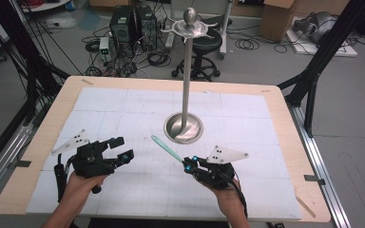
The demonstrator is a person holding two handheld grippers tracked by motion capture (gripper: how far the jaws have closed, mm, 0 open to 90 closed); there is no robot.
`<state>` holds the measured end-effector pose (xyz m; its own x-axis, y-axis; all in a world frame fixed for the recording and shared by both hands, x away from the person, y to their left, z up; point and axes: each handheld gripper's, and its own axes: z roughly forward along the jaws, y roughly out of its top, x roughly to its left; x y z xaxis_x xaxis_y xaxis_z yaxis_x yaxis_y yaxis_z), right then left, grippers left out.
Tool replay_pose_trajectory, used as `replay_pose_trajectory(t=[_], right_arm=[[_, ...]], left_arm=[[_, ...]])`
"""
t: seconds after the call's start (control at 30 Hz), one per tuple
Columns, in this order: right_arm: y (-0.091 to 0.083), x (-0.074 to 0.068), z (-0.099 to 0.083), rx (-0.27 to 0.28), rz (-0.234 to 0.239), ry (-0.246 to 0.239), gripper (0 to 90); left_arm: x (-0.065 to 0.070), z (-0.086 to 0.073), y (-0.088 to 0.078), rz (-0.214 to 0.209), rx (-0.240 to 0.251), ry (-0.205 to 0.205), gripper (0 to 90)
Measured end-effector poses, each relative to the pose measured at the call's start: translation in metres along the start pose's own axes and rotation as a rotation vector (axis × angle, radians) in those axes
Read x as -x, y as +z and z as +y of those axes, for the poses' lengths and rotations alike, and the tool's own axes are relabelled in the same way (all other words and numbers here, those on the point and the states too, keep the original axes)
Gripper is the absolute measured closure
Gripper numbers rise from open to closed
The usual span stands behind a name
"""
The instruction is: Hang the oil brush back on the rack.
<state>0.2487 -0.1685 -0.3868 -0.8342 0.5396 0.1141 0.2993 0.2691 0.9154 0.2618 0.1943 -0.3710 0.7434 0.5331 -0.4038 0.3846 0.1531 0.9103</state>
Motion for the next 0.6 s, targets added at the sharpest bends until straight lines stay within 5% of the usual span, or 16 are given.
replay_pose_trajectory(t=[0.3, 0.6], right_arm=[[-0.002, -0.008, 0.014, 0.050, 0.009, -0.018, 82.4], [0.008, -0.016, 0.024, 0.045, 0.020, -0.050, 82.3]], left_arm=[[0.004, 0.006, 0.017, -0.016, 0.018, -0.055, 25.4], [0.012, 0.007, 0.030, -0.029, -0.021, -0.067, 27.0]])
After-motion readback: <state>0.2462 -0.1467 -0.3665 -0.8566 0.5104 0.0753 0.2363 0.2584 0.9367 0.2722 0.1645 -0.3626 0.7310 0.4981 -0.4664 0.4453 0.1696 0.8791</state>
